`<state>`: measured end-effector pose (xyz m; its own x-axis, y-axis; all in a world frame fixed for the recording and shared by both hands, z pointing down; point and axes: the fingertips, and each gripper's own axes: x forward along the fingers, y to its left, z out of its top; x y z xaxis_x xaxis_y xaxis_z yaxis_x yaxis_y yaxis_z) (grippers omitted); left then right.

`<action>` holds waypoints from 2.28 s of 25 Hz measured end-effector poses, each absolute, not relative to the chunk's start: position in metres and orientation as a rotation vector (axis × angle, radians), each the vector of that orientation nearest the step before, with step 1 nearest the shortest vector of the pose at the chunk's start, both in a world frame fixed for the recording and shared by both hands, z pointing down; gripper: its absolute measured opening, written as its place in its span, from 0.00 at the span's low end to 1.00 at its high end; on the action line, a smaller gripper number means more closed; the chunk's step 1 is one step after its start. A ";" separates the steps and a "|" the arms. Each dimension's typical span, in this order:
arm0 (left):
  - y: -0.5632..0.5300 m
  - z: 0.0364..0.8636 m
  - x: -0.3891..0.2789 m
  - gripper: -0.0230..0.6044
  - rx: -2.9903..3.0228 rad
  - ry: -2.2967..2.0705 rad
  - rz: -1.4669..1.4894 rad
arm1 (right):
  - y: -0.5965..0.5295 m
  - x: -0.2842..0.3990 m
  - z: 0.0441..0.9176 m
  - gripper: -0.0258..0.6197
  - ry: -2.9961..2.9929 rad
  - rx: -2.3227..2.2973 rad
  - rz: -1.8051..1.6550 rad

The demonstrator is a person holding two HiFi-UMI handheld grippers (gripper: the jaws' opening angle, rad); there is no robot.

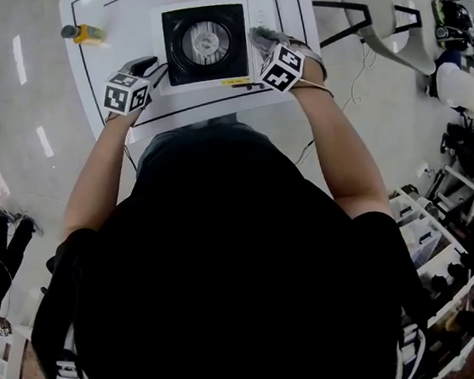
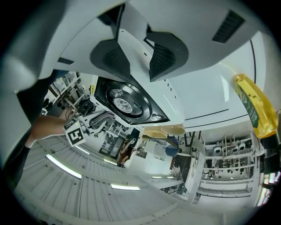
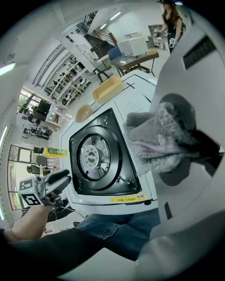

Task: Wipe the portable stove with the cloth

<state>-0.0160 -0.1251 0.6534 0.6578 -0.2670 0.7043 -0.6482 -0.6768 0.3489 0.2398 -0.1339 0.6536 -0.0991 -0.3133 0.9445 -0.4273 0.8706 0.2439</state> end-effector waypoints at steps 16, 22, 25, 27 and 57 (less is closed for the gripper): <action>-0.121 0.655 -0.020 0.24 2.316 -0.659 0.848 | -0.041 0.233 0.656 0.22 -1.661 0.603 0.257; -0.120 0.655 -0.021 0.24 2.322 -0.650 0.851 | -0.024 0.230 0.657 0.22 -1.653 0.601 0.299; -0.121 0.657 -0.022 0.24 2.322 -0.645 0.851 | -0.021 0.231 0.657 0.22 -1.660 0.603 0.328; -0.121 0.657 -0.021 0.24 2.322 -0.643 0.849 | -0.026 0.233 0.648 0.22 -1.679 0.627 0.369; -0.120 0.659 -0.030 0.24 2.337 -0.657 0.801 | -0.054 0.076 0.655 0.21 -1.908 0.645 0.403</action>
<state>-0.0296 -0.1201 0.6589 0.6988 -0.2576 0.6673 -0.6038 -0.7127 0.3571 0.0759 -0.0540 0.6547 -0.3204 -0.2534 0.9128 -0.6010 0.7992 0.0109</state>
